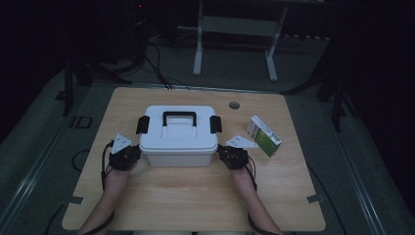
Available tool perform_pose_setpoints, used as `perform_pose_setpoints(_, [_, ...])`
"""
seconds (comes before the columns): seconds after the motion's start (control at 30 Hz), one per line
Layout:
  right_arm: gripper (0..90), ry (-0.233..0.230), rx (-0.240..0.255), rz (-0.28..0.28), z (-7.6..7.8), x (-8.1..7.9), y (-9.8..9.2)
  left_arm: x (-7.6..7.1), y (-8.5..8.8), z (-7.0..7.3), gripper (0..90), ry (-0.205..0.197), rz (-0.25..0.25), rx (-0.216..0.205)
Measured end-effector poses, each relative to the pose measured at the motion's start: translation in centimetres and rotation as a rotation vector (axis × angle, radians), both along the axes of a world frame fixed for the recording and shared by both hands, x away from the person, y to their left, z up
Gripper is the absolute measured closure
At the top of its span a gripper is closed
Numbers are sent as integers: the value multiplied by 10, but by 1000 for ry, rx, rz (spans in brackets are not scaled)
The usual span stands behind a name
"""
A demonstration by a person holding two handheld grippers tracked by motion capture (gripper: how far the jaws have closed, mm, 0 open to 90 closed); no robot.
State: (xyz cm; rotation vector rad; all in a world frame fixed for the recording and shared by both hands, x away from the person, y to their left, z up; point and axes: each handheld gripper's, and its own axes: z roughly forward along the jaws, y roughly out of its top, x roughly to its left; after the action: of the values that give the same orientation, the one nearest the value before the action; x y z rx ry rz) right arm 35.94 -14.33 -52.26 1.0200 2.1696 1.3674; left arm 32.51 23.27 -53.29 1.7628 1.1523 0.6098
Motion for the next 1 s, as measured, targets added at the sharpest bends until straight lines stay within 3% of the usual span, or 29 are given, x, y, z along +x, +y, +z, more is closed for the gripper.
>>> perform_pose_setpoints(0.4, [900,6,12,27,0,-20,-16,-23,-11,0,894,-11,-27,2])
perform_pose_setpoints(0.77, [900,11,28,24,0,-35,-31,-43,-23,-1,895,-26,-56,9])
perform_pose_setpoints(1.0, [900,11,47,15,-2,-50,-42,-55,-30,-1,895,-18,-77,-7])
